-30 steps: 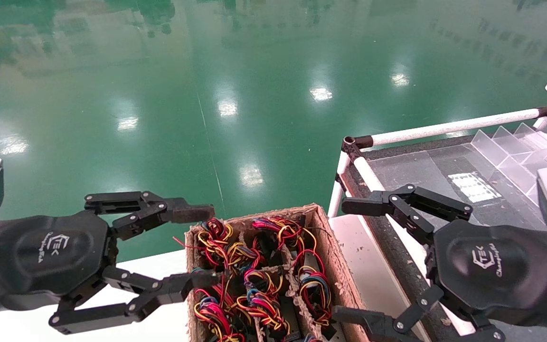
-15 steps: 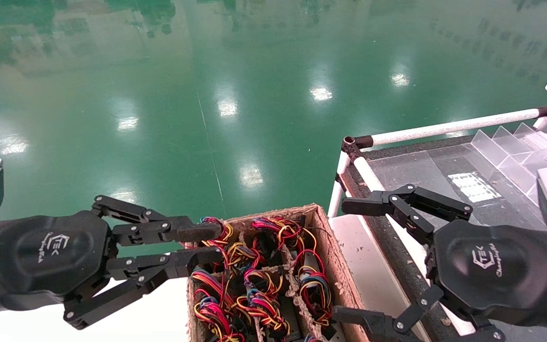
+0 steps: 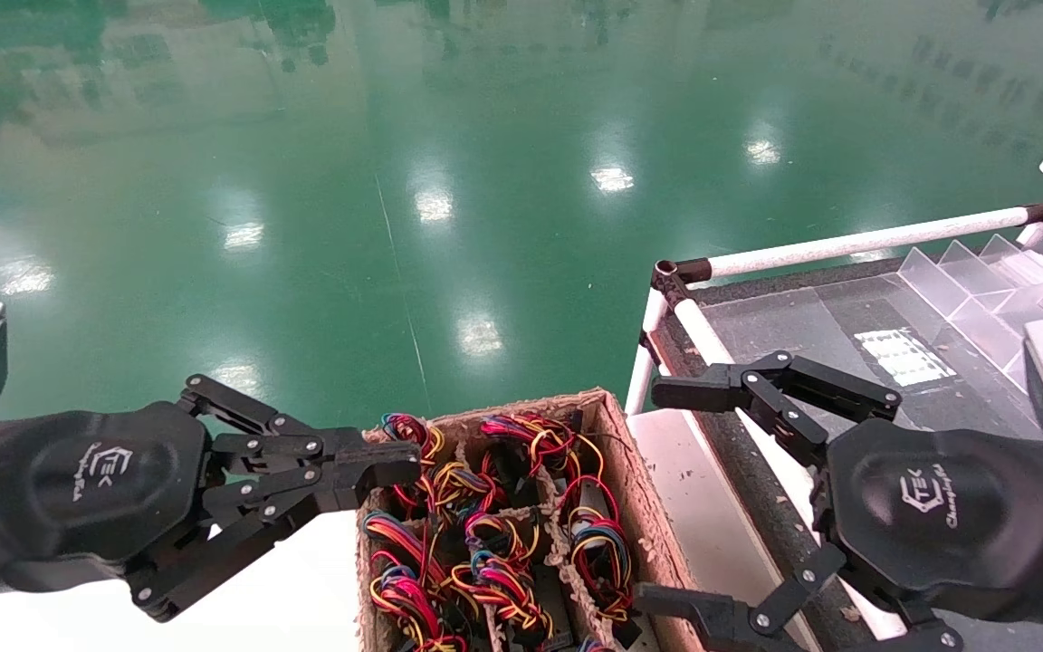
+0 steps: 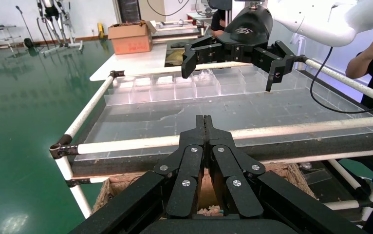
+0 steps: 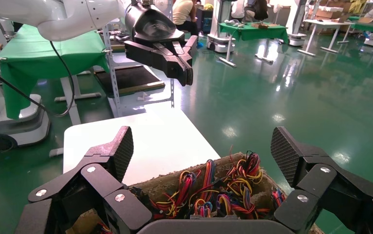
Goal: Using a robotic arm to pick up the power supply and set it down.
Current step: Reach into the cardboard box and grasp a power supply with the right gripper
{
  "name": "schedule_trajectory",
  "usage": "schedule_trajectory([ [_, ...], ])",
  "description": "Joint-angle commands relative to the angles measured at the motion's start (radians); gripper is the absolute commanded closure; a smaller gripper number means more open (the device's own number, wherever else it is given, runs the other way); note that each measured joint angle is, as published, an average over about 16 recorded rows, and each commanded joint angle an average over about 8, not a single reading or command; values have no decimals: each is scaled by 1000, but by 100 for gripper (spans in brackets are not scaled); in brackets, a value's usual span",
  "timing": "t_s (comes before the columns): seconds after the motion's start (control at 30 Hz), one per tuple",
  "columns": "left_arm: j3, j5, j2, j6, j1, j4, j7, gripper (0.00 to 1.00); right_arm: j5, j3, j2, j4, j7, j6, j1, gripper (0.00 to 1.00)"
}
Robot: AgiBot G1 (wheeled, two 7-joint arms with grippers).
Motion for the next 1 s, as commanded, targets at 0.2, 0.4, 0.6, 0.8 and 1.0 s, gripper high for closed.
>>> schedule_trajectory([
  [0.2,0,0,0,0,0,0,0,0,0,0,0,0,0,0,0,0],
  [0.4,0,0,0,0,0,0,0,0,-4,0,1,-3,-1,4,1,0],
  [0.6,0,0,0,0,0,0,0,0,-75,-14,4,-15,-3,50,20,0],
  [0.8,0,0,0,0,0,0,0,0,-237,-71,-9,-4,8,107,68,0],
  [1.0,0,0,0,0,0,0,0,0,-428,-153,-73,10,31,158,140,0],
])
